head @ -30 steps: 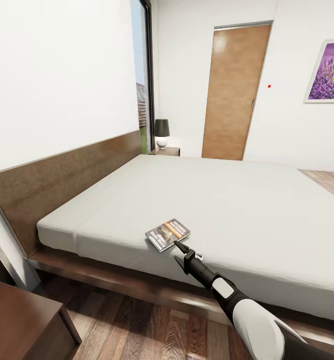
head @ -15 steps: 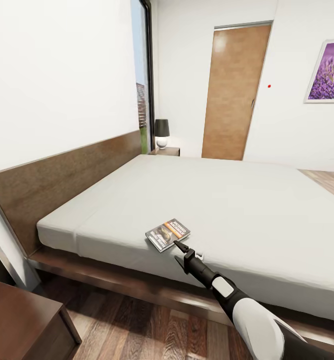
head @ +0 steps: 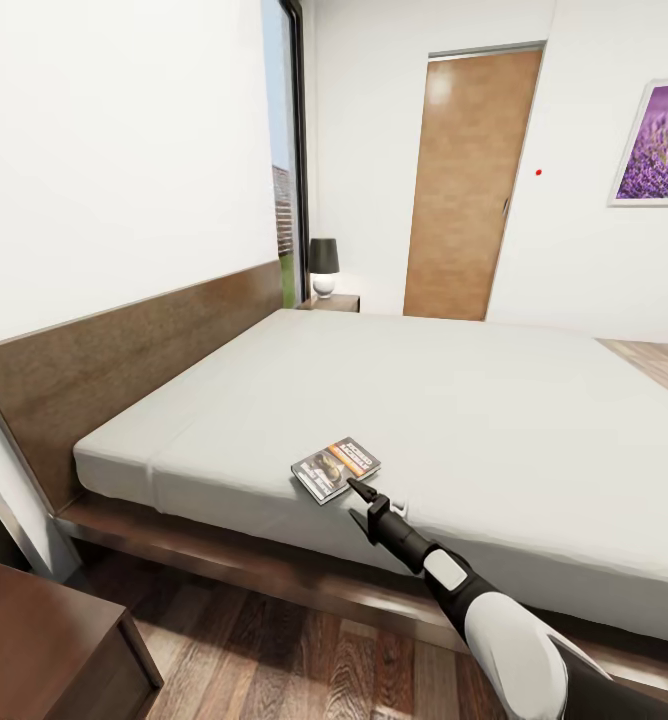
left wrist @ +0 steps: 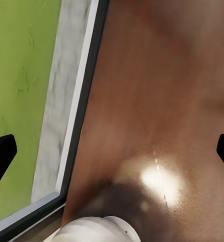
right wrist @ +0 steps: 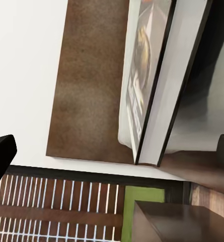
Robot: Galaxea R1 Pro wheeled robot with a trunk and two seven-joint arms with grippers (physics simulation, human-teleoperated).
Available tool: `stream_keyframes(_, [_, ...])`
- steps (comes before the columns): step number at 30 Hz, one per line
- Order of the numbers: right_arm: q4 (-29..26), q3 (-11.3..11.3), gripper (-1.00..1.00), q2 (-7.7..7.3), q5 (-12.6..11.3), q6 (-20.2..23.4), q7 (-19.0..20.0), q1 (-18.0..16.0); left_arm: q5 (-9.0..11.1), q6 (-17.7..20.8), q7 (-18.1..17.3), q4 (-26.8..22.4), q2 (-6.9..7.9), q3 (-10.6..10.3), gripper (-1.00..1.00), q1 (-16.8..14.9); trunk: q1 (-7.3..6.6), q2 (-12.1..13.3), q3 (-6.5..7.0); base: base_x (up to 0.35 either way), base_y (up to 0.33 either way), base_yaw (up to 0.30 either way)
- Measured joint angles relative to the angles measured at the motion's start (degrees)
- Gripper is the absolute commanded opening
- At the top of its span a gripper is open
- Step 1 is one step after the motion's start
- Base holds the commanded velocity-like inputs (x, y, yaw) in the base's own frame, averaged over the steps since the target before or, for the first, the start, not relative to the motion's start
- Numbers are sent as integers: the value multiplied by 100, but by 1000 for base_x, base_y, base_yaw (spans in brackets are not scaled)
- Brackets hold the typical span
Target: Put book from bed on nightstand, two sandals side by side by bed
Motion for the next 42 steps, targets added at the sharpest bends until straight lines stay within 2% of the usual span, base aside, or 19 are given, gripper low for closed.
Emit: stream_keyframes(42, [7,1,100,2,-1,0,-209,-129,0,0,70,-3,-2,3,100,3,0,0,0,0,0,0])
